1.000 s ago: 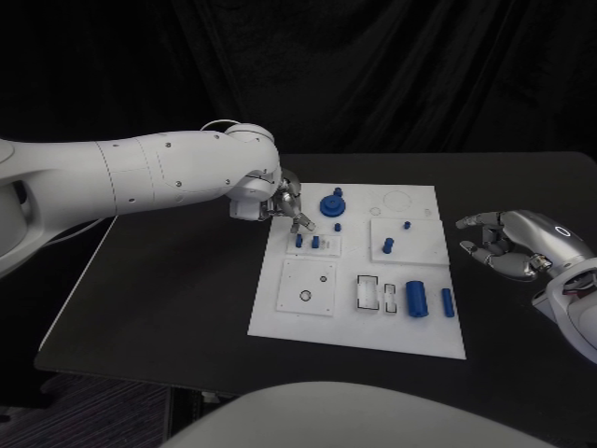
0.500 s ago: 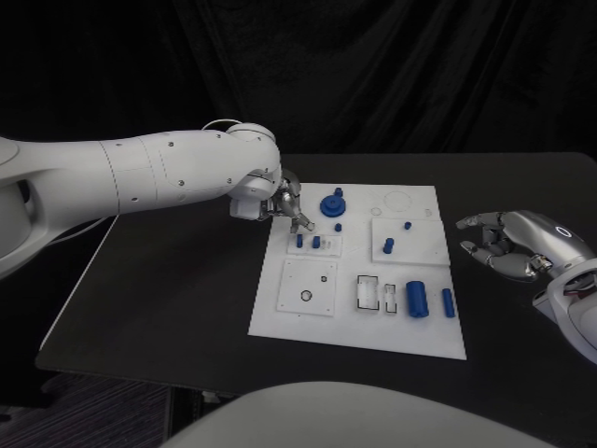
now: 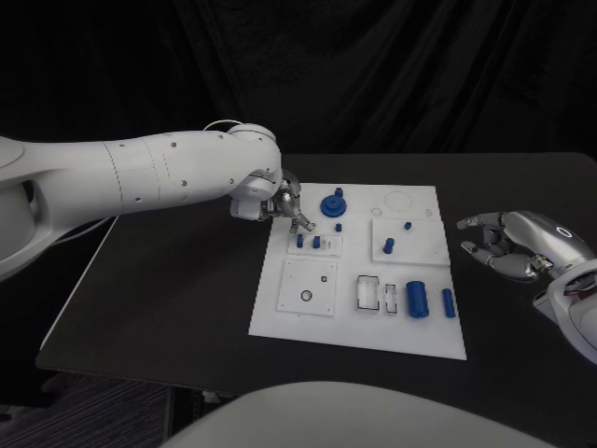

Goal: Assemble the parts on the task board

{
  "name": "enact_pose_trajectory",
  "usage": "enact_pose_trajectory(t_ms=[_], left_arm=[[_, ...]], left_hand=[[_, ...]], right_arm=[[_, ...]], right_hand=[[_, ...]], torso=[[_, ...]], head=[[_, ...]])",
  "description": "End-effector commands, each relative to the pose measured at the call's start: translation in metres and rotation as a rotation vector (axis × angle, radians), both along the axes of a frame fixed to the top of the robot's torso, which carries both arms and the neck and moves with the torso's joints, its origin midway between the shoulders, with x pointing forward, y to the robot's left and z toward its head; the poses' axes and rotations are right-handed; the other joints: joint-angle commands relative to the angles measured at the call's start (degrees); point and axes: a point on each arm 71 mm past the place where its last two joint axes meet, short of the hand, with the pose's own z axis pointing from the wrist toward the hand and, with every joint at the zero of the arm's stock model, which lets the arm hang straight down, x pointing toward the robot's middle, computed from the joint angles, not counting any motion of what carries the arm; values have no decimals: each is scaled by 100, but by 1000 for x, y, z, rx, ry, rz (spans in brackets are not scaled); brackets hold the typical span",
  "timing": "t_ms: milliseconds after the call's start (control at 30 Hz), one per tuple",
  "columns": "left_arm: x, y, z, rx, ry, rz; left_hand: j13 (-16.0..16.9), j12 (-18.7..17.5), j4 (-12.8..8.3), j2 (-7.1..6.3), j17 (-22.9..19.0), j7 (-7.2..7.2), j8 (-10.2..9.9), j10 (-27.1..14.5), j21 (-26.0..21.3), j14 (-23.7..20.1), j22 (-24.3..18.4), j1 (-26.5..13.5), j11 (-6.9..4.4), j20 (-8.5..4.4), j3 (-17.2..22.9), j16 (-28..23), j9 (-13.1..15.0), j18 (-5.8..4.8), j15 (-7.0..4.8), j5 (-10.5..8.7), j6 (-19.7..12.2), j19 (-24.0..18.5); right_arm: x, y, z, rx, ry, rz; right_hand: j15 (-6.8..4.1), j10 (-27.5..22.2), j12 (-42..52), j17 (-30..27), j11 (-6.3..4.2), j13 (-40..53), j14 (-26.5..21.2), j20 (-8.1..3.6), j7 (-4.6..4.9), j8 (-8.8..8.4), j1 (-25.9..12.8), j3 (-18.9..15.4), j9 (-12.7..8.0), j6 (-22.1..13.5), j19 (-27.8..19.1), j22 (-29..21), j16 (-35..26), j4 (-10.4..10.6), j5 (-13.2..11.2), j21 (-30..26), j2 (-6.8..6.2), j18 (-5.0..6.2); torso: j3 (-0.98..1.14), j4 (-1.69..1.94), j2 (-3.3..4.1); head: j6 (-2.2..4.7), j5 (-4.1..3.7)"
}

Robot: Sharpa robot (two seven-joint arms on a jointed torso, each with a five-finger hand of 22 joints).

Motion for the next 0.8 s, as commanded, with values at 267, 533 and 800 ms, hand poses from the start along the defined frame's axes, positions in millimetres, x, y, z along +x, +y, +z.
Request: enact_pose_trajectory(t_ms=[267,533,800], left_arm=[[-1,-3,-3,-4,22,-10],[-1,-2,-6,-9,21,-8],[-3,-3,-9,-10,28,-8]], left_hand=[[1507,20,-7,2,1509,25,-118,614,-54,616,935,17,46,-4,70,-29,-68,80,52,120,-83,-57],[1507,20,-4,4,1509,46,-210,614,-68,616,931,15,63,8,104,-29,-141,82,66,149,-107,-67],[1507,20,-19,-15,1509,64,-338,614,-79,616,929,40,80,23,160,-29,-277,84,82,179,-94,-75]], right_arm=[[-1,0,0,1,-1,-8],[-1,0,0,0,0,-8],[-1,0,0,0,1,-8]], right_hand=[[6,-6,-15,6,9,1,-26,3,-12,37,9,31,-5,35,-21,532,-22,12,21,-28,-26,109],[6,-6,-15,6,9,1,-26,3,-12,37,9,31,-5,35,-21,532,-22,12,21,-28,-26,109],[6,-6,-15,6,9,1,-26,3,-12,37,9,31,-5,35,-21,532,-22,12,21,-28,-26,109]], torso=[[2,-2,-1],[2,-1,0],[-3,0,-2]], head=[[1,12],[1,21],[1,23]])
